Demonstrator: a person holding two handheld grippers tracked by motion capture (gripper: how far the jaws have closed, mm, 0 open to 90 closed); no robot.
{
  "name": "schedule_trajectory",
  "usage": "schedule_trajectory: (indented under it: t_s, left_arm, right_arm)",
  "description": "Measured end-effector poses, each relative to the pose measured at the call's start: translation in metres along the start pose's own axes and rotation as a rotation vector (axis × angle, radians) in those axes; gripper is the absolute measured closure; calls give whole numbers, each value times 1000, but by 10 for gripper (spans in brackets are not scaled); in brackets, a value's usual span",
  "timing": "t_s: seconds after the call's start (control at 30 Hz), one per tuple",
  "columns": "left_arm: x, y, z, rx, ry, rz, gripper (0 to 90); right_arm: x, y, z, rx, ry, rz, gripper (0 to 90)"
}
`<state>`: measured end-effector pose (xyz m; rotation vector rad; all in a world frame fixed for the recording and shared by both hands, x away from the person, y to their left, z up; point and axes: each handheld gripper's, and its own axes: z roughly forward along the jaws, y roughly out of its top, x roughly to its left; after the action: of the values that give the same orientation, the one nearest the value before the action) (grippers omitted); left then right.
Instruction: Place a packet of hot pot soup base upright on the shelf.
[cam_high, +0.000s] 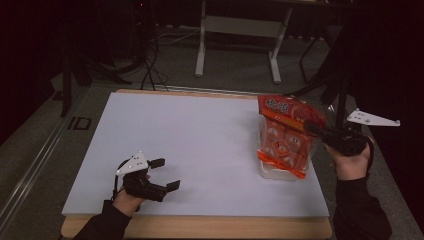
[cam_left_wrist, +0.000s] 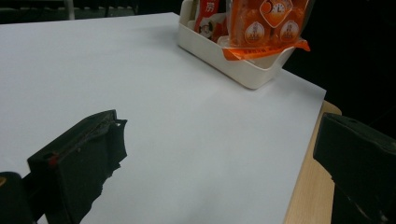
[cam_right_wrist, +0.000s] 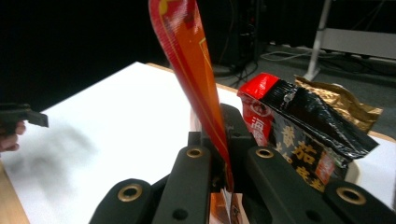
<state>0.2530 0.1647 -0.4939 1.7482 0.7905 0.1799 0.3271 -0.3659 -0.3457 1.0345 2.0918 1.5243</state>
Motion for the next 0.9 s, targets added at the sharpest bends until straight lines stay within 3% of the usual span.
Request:
schedule_trajectory:
  t_s: [0.2, 0.37, 0.43, 0.5, 0.57, 0.67, 0.73, 0.9]
  left_arm:
    - [1, -5, 3, 20, 1, 0, 10]
    - [0, -5, 3, 22, 0, 7, 10]
    - [0, -5, 2, 16, -1, 2, 10]
    - [1, -5, 2, 19, 3, 0, 10]
    - [2, -5, 3, 15, 2, -6, 10]
    - [2, -5, 3, 15, 4, -3, 10]
    - [2, -5, 3, 12, 8, -6, 10]
    - [2, -6, 3, 16, 7, -1, 10]
  right_arm:
    - [0, -8, 11, 30, -14, -28, 900]
    - [-5, -14, 10, 32, -31, -11, 900]
    - [-8, -13, 2, 5, -59, -5, 900]
    - [-12, -12, -7, -26, -51, 23, 900]
    - [-13, -10, -13, -20, -68, 18, 900]
    - [-16, -12, -18, -25, -26, 42, 900]
    - [-16, -14, -16, -13, -18, 40, 900]
    - [-13, -19, 0, 58, -48, 12, 900]
